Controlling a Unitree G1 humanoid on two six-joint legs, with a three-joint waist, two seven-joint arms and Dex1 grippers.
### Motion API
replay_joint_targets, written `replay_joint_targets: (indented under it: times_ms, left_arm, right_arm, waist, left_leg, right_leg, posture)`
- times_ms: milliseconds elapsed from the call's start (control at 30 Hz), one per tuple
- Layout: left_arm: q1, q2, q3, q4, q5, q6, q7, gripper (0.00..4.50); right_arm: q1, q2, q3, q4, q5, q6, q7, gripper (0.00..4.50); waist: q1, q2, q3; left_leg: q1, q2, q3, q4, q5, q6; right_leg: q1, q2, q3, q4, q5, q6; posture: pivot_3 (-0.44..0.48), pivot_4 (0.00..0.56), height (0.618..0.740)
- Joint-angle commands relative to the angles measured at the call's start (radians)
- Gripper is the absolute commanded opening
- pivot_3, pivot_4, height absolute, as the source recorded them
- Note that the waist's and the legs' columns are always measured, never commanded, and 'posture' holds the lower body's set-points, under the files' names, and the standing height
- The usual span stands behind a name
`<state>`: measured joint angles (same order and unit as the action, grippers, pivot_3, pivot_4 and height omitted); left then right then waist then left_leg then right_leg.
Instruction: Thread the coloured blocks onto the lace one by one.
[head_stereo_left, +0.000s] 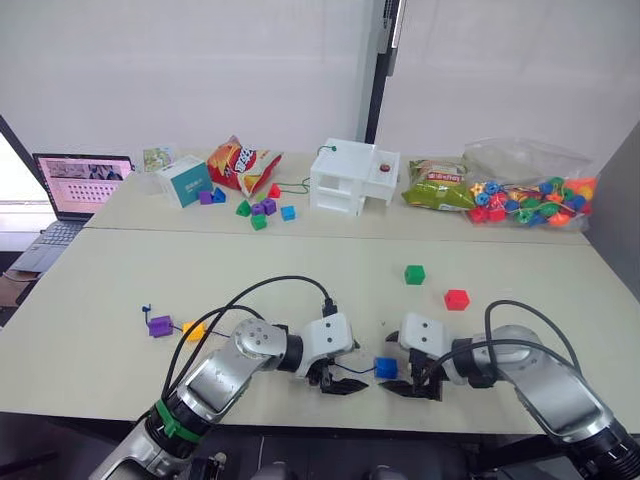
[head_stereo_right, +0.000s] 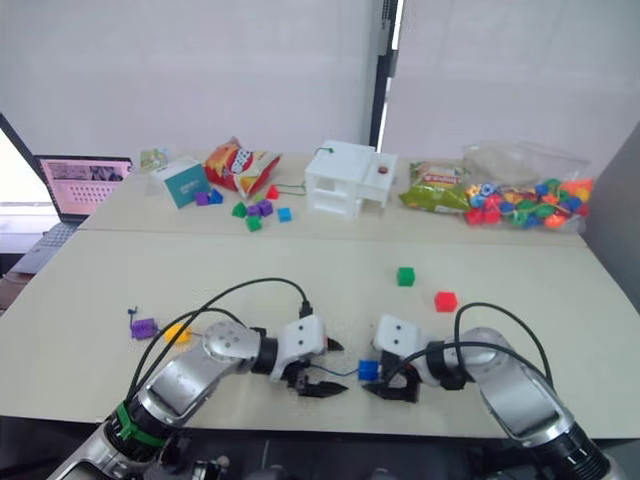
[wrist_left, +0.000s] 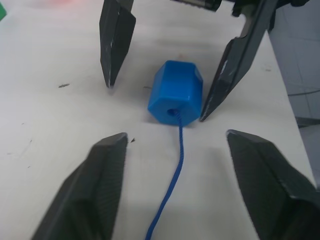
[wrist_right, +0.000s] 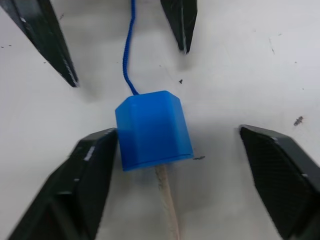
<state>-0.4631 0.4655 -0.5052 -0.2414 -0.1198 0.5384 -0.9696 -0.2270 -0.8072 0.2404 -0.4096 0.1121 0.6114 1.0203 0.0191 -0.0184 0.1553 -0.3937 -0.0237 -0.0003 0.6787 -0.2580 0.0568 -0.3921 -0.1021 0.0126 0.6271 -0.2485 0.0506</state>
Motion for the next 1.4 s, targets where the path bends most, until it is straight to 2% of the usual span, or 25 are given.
replay_joint_targets:
  times_ms: [33,200,400,500,700,800,900,1267,1400]
  left_arm:
    - [-0.073,-0.054,-0.049,0.039,0.024,-0.057,-0.022,4.14]
    - [-0.146,-0.142,-0.124,0.167,0.085,-0.142,-0.031,4.14]
    - [-0.163,-0.184,-0.163,0.267,0.127,-0.155,-0.045,4.14]
    - [-0.166,-0.201,-0.163,0.313,0.145,-0.185,-0.039,3.37]
    - [-0.165,-0.225,-0.169,0.331,0.158,-0.212,-0.050,1.35]
    - [-0.167,-0.223,-0.167,0.338,0.169,-0.218,-0.054,1.31]
    - [-0.169,-0.219,-0.161,0.344,0.178,-0.219,-0.058,1.31]
    - [-0.168,-0.184,-0.126,0.319,0.164,-0.208,-0.080,1.31]
    - [-0.149,-0.108,-0.053,0.266,0.118,-0.192,-0.119,1.31]
  right_arm:
    - [0.052,-0.052,-0.054,-0.075,0.046,0.030,0.017,4.50]
    - [0.140,-0.115,-0.107,-0.107,0.062,0.025,0.002,4.50]
    - [0.191,-0.130,-0.120,-0.083,0.040,-0.006,-0.039,4.50]
    - [0.210,-0.124,-0.127,-0.070,0.043,-0.020,-0.056,4.50]
    - [0.221,-0.114,-0.122,-0.038,0.039,-0.048,-0.074,4.50]
    - [0.226,-0.114,-0.119,-0.023,0.037,-0.062,-0.075,4.50]
    - [0.231,-0.116,-0.120,-0.015,0.032,-0.077,-0.079,3.68]
    - [0.219,-0.129,-0.116,0.021,0.024,-0.141,-0.064,0.02]
    - [0.158,-0.120,-0.080,0.045,0.022,-0.167,-0.039,0.00]
  waist:
    - [0.010,0.000,0.000]
    - [0.019,0.000,0.000]
    - [0.017,0.000,0.000]
    - [0.020,0.000,0.000]
    - [0.020,0.000,0.000]
    - [0.019,0.000,0.000]
    - [0.019,0.000,0.000]
    - [0.017,0.000,0.000]
    - [0.008,0.000,0.000]
  left_leg:
    - [-0.001,-0.001,0.000,0.000,0.000,0.000]
    - [-0.013,-0.004,0.001,0.004,0.000,0.001]
    - [-0.012,-0.004,0.001,0.004,0.000,0.001]
    - [-0.011,-0.004,0.000,0.006,0.000,0.001]
    - [-0.009,-0.004,0.000,0.008,0.001,0.002]
    - [-0.006,-0.004,0.000,0.008,0.000,0.002]
    - [-0.004,-0.004,-0.001,0.008,0.000,0.002]
    - [-0.003,-0.003,0.000,0.008,0.000,0.002]
    - [-0.004,-0.002,0.000,0.008,0.000,0.002]
  right_leg:
    - [-0.001,-0.001,-0.001,0.000,0.000,0.000]
    - [-0.011,-0.003,0.000,0.001,0.002,0.003]
    - [-0.011,-0.001,0.000,0.002,0.002,0.003]
    - [-0.009,-0.001,0.000,0.001,0.001,0.003]
    - [-0.005,-0.001,0.000,0.000,0.001,0.004]
    - [0.000,-0.001,-0.001,-0.001,0.001,0.004]
    - [0.002,-0.001,-0.001,-0.001,0.001,0.004]
    - [0.003,-0.001,0.000,-0.001,0.001,0.004]
    - [0.002,0.000,0.000,-0.001,0.001,0.004]
  posture:
    - [0.000,0.150,0.740]
    - [0.000,0.150,0.740]
    - [0.000,0.150,0.740]
    - [0.000,0.150,0.740]
    - [0.000,0.150,0.740]
    - [0.000,0.150,0.740]
    - [0.000,0.150,0.740]
    - [0.000,0.150,0.740]
    - [0.000,0.150,0.740]
